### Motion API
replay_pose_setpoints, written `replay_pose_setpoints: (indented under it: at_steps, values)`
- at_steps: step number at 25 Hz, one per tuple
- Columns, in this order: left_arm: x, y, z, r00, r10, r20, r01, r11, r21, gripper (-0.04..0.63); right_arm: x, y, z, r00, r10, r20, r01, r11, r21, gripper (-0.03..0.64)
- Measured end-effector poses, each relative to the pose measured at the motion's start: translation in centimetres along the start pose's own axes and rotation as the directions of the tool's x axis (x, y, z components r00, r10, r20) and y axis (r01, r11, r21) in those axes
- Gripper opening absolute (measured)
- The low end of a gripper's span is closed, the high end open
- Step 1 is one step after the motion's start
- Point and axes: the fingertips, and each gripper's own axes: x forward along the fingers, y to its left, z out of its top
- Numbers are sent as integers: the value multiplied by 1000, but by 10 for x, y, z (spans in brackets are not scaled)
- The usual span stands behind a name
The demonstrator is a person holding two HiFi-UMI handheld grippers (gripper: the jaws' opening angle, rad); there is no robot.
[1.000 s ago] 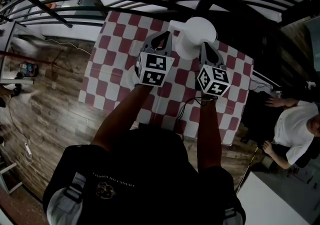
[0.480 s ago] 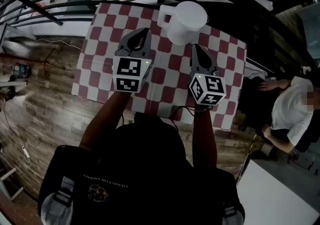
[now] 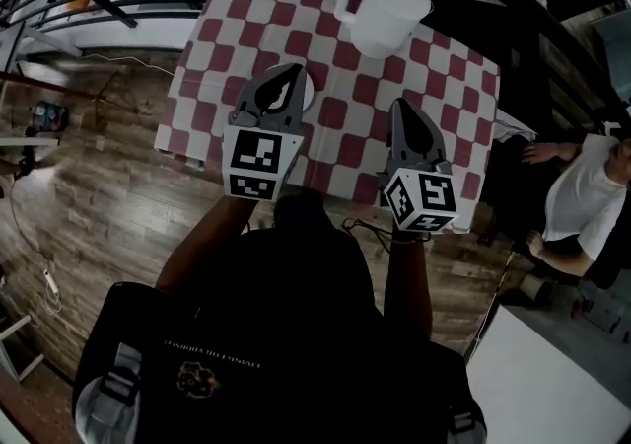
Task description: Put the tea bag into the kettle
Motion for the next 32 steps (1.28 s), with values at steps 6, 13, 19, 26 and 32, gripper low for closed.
replay_pose_setpoints:
  at_steps: [6,13,19,26,32]
  values:
    - [-60,-15,-21,1000,-18,-1,18,1000,3,5,-44,43,-12,1000,12,-2,-12,1000,-13,12]
    - [-120,-32,-39,999,-39,1,39,999,9,5,-97,93,-37,999,22,-40,-23,1000,-18,12]
    - [-149,-40,-57,998,-57,-25,57,998,8,5,-122,117,-56,997,31,-75,-31,999,-9,12]
    - [-165,-57,-73,994,-89,-56,89,996,-7,5,-132,128,-64,994,46,-98,-47,999,-2,12]
    - [-162,-66,-73,995,-86,-60,85,996,-18,5,-137,121,-58,993,59,-98,-61,998,-15,12]
